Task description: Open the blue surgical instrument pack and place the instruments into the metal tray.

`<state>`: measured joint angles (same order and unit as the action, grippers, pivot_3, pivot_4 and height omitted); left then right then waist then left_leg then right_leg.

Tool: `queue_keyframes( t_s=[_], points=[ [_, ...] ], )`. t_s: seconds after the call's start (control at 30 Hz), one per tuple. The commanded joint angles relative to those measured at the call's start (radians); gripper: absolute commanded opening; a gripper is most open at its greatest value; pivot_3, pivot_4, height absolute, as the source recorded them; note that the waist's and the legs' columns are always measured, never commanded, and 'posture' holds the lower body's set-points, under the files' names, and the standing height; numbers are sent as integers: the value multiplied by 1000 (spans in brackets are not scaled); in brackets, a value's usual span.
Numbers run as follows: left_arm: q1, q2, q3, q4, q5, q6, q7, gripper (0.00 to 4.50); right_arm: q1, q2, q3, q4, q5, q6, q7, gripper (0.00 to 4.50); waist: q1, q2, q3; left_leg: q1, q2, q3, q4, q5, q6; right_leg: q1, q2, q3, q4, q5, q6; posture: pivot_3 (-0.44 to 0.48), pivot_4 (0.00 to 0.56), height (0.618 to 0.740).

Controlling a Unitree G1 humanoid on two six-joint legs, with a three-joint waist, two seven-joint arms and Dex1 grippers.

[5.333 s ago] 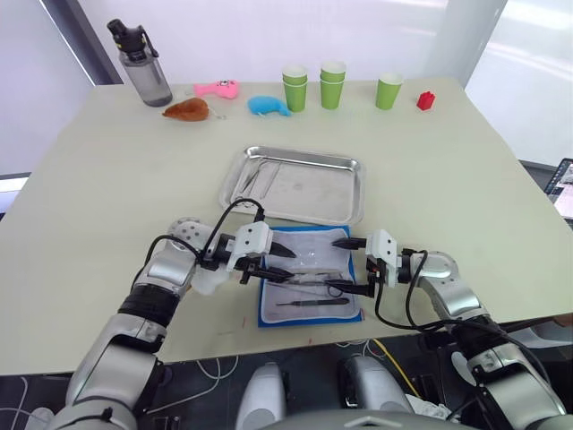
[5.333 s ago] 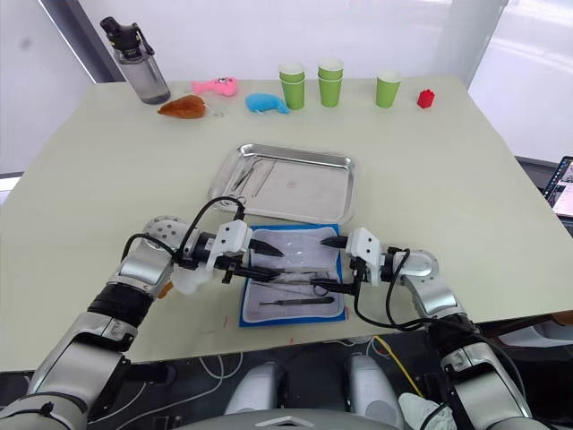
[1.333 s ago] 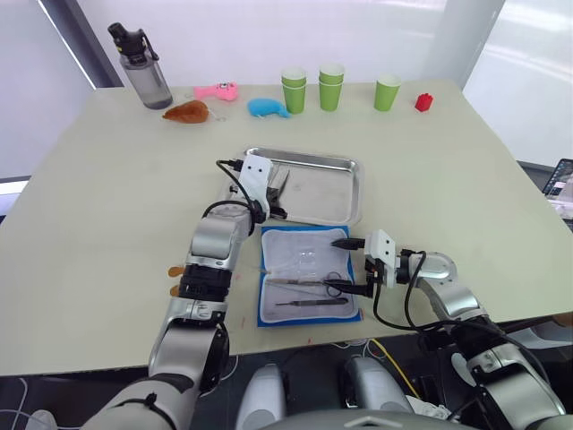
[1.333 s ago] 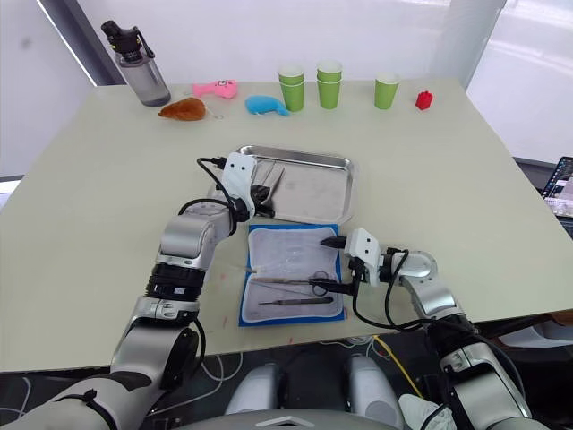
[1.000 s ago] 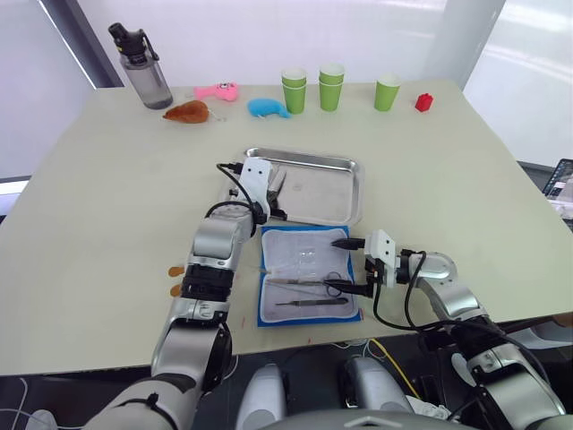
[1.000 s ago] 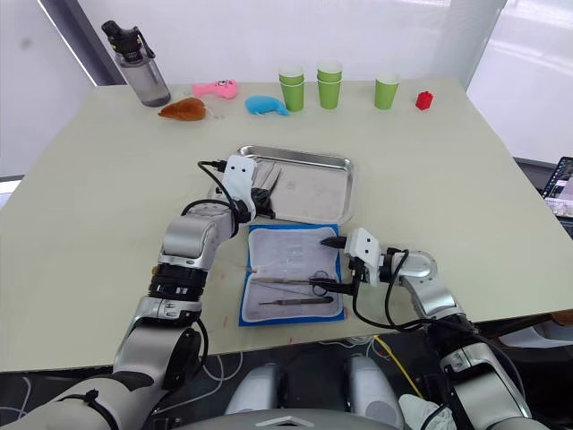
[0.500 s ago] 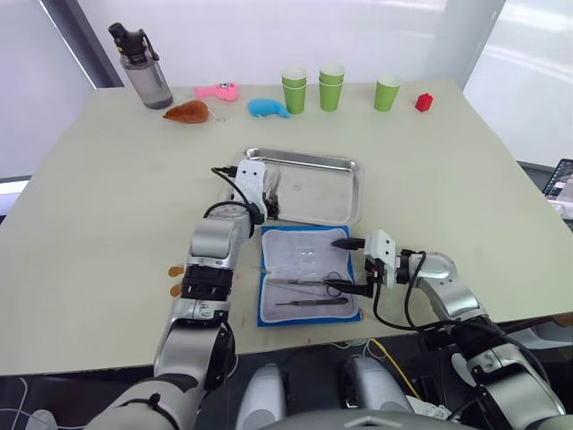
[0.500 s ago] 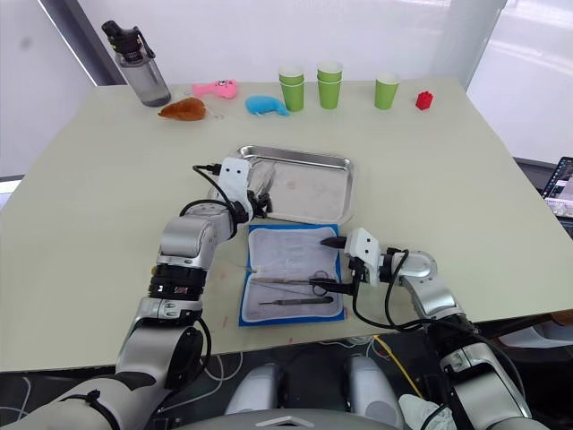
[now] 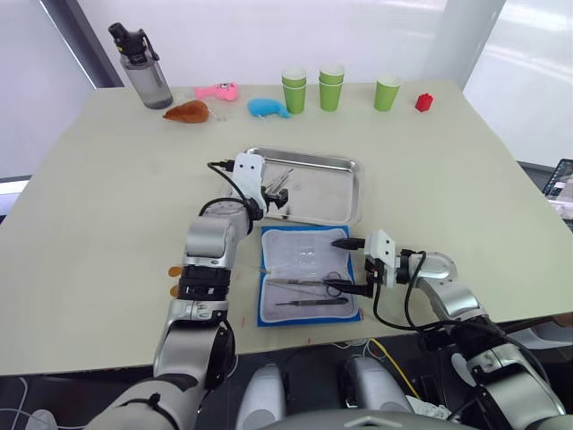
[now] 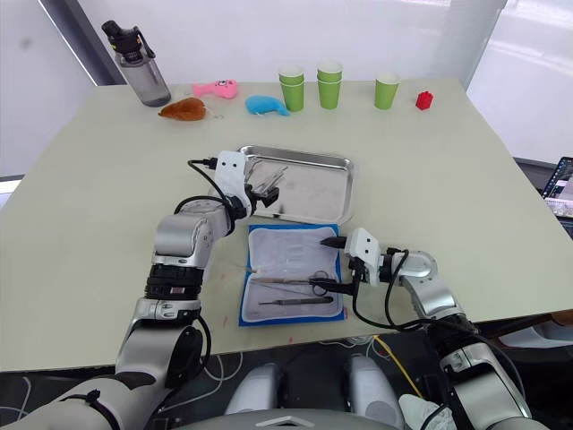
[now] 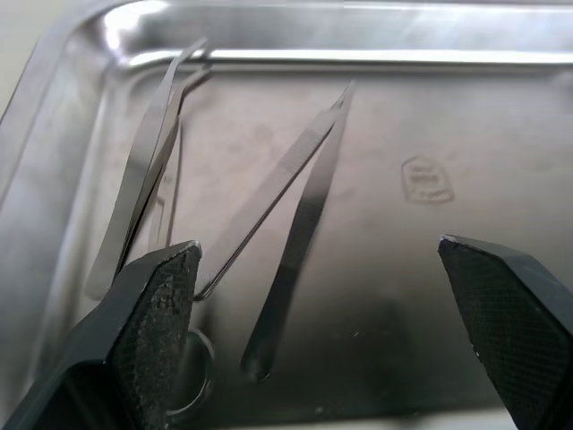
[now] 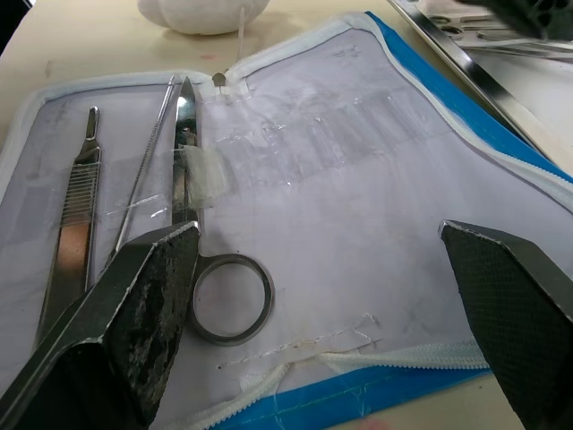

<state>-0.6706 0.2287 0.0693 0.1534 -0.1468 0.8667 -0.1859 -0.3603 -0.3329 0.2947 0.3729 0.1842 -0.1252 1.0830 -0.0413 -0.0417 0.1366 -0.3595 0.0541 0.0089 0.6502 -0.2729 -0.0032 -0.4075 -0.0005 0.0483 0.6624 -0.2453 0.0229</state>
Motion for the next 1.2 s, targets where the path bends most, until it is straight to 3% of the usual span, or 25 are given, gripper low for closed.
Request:
queue_keyframes(
  t_s=[0.03, 0.2, 0.47, 0.9, 1.2],
  points=[
    [-16, 9, 0, -79, -29, -23, -43, 4476, 64, -14, 56, 127, -97, 49, -27, 4500, 0, 0, 0, 0, 0, 0, 0, 0, 0, 0, 0, 0, 0, 0, 0, 0, 150, 734],
    [26, 46, -22, -154, -58, -59, -142, 4476, 65, -13, 55, 127, -97, 47, -28, 4500, -1, 0, 0, 0, 0, 0, 0, 0, 0, 0, 0, 0, 0, 0, 0, 0, 150, 734],
    [162, 179, -49, -264, -135, -178, -401, 4476, 66, -12, 56, 129, -98, 43, -31, 4500, -1, 1, 0, 0, 0, -1, 0, 0, 0, 0, 0, -1, 0, 0, -1, 0, 150, 734],
    [421, 425, -23, -424, -346, -339, -887, 4476, 62, -13, 54, 128, -98, 30, -32, 4500, -3, 4, 2, 1, 1, 1, -1, 0, 0, 0, 0, 0, -1, -3, -5, 0, 150, 734],
    [534, 620, 15, -443, -399, -443, -1140, 4476, 72, -24, 49, 114, -92, 34, -31, 4500, -1, 7, 4, 1, 2, 2, -1, 0, 0, -2, -1, 1, -1, -3, -5, 0, 150, 734]
  ],
)
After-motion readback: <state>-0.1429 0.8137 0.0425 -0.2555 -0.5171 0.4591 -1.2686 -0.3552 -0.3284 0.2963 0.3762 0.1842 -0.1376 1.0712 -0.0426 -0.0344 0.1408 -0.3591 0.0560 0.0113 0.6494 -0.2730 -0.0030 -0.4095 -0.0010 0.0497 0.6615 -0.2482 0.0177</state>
